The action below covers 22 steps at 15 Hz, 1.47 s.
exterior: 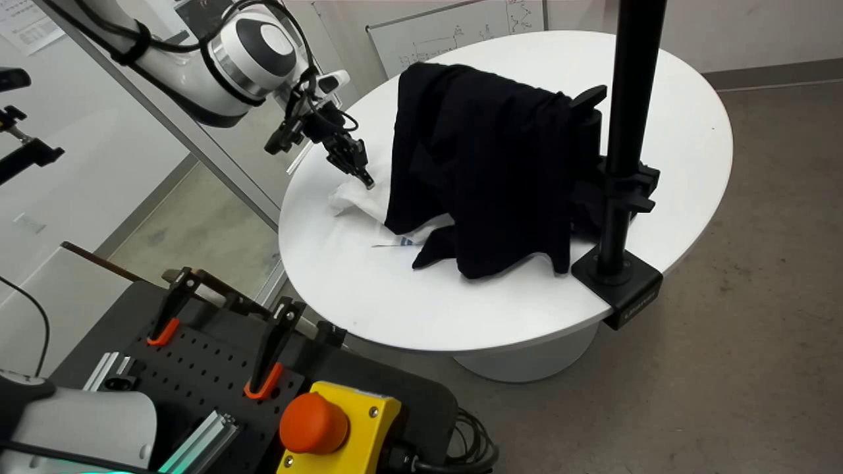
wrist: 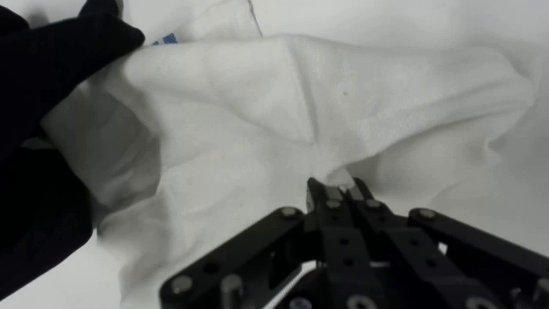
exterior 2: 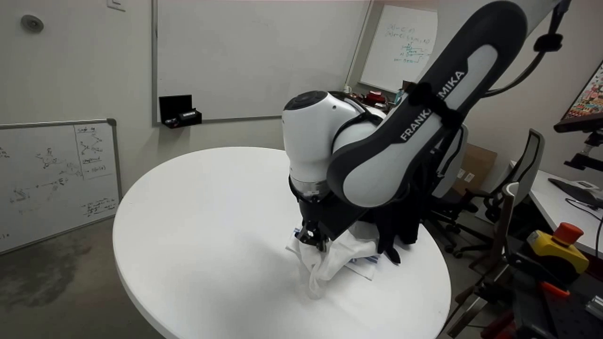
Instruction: Hang the white cloth on top of the black cloth on the stand
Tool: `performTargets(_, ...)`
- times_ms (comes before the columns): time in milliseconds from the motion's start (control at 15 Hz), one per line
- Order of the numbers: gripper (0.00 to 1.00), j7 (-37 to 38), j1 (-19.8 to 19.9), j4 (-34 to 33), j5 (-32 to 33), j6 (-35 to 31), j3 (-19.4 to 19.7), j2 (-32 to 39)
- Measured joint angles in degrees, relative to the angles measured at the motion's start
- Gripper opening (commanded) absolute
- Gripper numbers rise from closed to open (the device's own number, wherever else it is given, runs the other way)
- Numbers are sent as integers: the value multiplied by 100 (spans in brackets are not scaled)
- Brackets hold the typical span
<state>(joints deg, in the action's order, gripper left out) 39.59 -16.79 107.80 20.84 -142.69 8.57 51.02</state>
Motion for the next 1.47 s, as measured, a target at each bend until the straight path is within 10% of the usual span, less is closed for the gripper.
performTargets(733,1,-12,-547,1027,607,-20,197,-1739)
performTargets(1200,1,954,-833,2273,3035,-462,701,-3111)
performTargets(1467,1,1645,-301,2905,3942,-442,330,-4107)
